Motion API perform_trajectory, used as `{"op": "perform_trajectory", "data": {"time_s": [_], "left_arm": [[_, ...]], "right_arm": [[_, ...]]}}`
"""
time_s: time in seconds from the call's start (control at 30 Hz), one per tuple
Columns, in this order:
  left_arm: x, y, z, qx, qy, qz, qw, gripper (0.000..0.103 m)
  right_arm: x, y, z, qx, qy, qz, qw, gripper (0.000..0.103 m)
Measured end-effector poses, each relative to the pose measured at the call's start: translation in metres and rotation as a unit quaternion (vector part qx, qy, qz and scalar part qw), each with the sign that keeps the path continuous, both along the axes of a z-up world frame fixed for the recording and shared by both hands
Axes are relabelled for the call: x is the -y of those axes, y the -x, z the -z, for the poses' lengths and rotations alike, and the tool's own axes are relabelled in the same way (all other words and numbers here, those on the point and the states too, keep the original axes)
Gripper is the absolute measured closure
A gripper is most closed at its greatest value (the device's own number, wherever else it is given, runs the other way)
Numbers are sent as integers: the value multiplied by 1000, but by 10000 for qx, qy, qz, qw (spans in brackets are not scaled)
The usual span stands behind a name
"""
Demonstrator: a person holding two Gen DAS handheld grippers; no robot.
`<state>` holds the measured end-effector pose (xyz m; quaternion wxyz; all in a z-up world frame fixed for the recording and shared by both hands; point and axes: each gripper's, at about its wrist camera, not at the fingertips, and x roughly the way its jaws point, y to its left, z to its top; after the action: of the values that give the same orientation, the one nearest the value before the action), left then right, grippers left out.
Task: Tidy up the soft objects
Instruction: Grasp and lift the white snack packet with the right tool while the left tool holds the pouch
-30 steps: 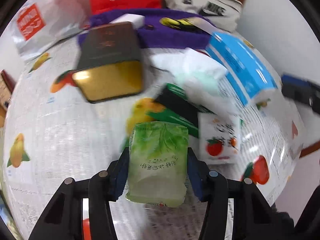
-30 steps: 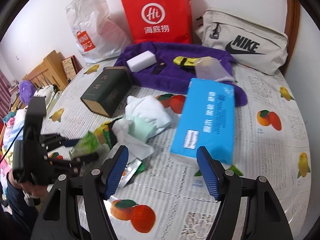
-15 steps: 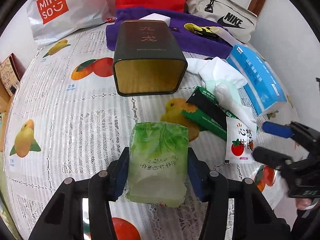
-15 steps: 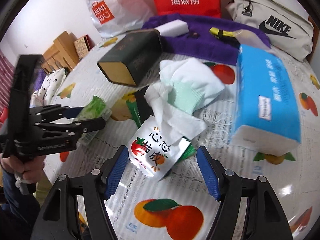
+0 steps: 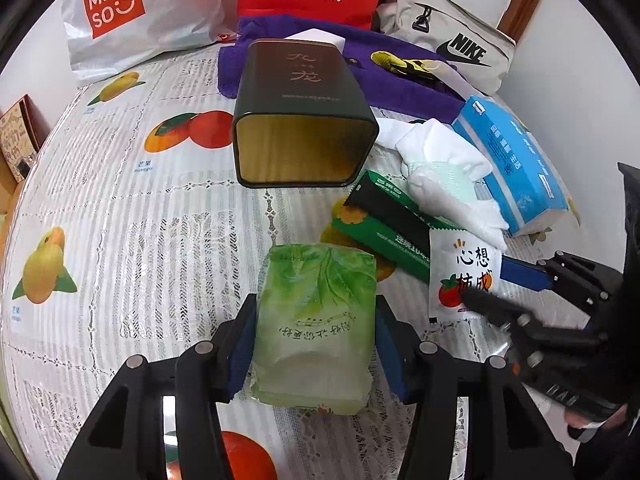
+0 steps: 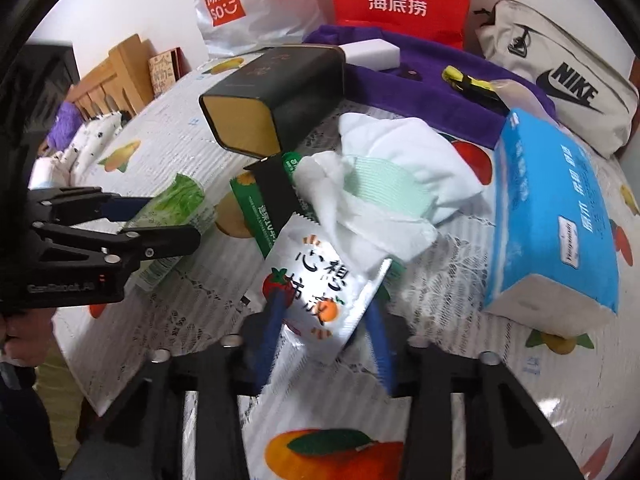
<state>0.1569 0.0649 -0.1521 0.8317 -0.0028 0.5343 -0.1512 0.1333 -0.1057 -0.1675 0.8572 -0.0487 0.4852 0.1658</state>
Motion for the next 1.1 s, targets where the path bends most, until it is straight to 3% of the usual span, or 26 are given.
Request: {"op": "perform_trajectory", "data": {"time_s": [0.07,0.17,0.33,0.6,1.0,1.1], "left_arm": [[0,0,0,12,-9,-1,10000,51],[0,0,0,7,19,-10,10000,50],[-2,1,-1,-12,31,-8,10000,49],[0,2,-1,2,-12,-17,10000,49],[-1,3,-2,7,55,55,10000,49],[-1,4,-2,31,60,99,9999,49]], "right_arm": [[7,2,-4,-19,-96,2,10000,83],[15,7,-10,-55,-274,-92,9996,91],[18,17,-19,21,-455,-210,9987,98],[-8,30,-19,141,-356,-773,9963,97],[-28,-5,-14,125,-648,-762,9949,93],[-32,-14,-15,151,-625,-735,9952,79]]}}
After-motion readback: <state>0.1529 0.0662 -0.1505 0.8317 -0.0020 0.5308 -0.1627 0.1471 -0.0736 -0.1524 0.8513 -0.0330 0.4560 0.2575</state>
